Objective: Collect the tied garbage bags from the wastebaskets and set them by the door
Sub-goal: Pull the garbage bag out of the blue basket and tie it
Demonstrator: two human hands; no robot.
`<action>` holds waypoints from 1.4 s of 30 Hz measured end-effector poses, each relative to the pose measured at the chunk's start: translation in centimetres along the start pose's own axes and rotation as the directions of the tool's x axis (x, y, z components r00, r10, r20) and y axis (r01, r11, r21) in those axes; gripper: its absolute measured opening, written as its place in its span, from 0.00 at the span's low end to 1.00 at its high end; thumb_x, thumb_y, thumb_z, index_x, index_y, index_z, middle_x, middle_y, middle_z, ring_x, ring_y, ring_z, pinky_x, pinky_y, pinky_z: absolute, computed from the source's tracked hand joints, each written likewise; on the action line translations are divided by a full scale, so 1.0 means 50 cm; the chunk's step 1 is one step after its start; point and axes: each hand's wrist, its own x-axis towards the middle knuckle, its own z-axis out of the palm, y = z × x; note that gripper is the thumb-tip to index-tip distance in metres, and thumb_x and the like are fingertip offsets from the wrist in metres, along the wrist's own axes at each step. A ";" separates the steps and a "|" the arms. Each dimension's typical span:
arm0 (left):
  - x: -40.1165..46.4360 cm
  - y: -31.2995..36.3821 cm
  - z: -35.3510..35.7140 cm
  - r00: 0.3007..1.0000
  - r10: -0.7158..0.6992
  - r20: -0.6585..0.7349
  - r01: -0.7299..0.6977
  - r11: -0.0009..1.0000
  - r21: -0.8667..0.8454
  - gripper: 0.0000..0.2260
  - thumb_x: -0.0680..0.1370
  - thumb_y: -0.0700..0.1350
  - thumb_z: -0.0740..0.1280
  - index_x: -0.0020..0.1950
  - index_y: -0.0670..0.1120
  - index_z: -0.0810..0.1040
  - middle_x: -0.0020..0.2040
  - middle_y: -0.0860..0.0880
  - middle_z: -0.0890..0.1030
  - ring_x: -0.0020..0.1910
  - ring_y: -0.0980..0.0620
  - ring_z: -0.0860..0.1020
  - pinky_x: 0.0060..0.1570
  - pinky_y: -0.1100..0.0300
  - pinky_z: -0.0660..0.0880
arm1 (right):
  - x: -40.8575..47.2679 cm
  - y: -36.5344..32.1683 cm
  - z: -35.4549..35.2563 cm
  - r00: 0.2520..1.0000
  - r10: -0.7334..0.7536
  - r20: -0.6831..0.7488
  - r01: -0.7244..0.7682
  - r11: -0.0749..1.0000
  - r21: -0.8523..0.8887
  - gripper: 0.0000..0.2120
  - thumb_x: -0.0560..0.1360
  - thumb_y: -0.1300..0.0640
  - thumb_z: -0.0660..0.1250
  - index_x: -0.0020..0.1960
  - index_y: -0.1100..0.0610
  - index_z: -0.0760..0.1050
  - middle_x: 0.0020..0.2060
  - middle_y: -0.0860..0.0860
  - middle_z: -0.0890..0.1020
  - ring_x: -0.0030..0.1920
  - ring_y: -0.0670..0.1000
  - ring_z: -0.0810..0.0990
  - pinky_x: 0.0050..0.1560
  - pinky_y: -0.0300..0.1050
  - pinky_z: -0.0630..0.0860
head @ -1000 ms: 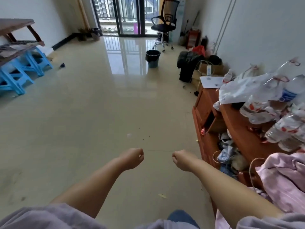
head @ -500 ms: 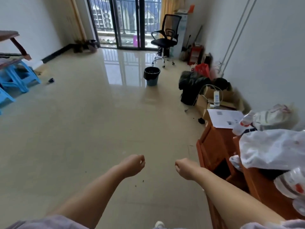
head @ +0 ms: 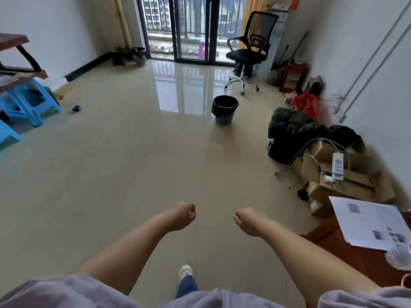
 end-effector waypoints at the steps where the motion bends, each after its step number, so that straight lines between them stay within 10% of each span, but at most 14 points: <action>1: 0.041 -0.016 -0.032 1.000 -0.005 0.013 0.005 1.000 0.017 0.14 0.81 0.49 0.55 0.58 0.44 0.75 0.57 0.42 0.77 0.54 0.42 0.77 0.53 0.56 0.72 | 0.042 -0.006 -0.029 1.000 0.008 0.001 -0.008 1.000 0.011 0.20 0.82 0.50 0.49 0.55 0.62 0.74 0.57 0.62 0.78 0.56 0.61 0.78 0.52 0.48 0.74; 42: 1.697 -0.267 -1.023 0.977 0.135 0.165 -0.176 0.947 0.270 0.19 0.82 0.54 0.51 0.55 0.42 0.74 0.54 0.42 0.80 0.53 0.41 0.77 0.44 0.55 0.69 | 1.595 0.224 -0.943 0.976 0.212 0.043 -0.216 0.945 0.247 0.17 0.82 0.49 0.50 0.52 0.58 0.72 0.58 0.58 0.77 0.58 0.59 0.76 0.46 0.45 0.66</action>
